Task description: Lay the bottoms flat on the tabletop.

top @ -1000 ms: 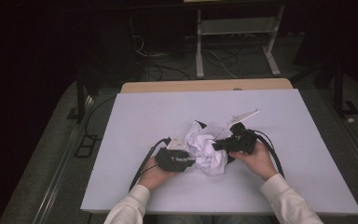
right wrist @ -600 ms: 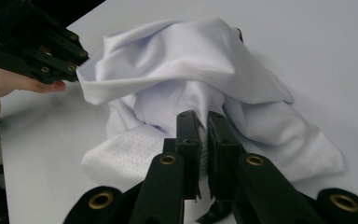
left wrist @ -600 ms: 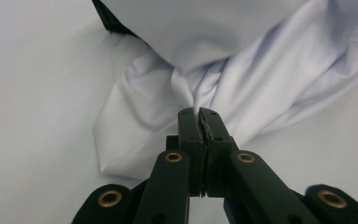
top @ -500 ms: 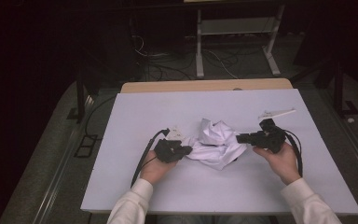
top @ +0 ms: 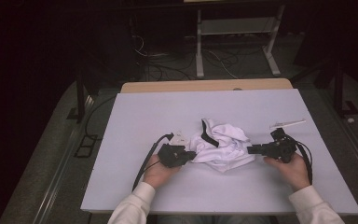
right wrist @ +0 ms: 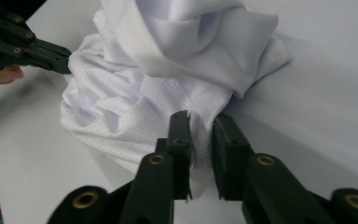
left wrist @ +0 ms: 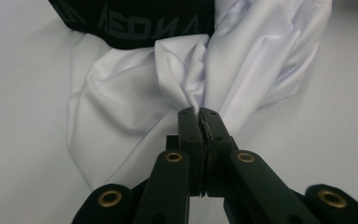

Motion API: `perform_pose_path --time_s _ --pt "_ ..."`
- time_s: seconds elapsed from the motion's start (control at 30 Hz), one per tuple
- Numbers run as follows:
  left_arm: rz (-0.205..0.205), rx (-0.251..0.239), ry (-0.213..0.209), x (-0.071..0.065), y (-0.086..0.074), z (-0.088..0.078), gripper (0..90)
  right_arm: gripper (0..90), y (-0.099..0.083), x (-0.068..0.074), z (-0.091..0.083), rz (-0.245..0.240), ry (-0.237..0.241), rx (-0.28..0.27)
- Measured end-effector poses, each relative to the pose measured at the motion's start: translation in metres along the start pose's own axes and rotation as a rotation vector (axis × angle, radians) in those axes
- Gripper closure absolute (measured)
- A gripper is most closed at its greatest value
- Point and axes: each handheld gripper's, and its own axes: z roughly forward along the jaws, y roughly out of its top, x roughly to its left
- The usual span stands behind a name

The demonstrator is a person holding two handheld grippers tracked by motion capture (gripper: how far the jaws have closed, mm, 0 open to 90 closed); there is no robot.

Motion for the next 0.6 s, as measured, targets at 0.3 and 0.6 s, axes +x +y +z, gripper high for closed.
perform_pose_path --time_s 0.3,0.6 --pt "0.035 -0.004 -0.007 -0.005 0.002 -0.007 87.7 57.2 0.019 0.022 -0.016 -0.131 -0.064 -0.03" --pt "0.061 -0.012 -0.009 -0.006 0.003 -0.012 87.3 34.5 0.08 0.051 0.012 -0.26 -0.052 -0.018"
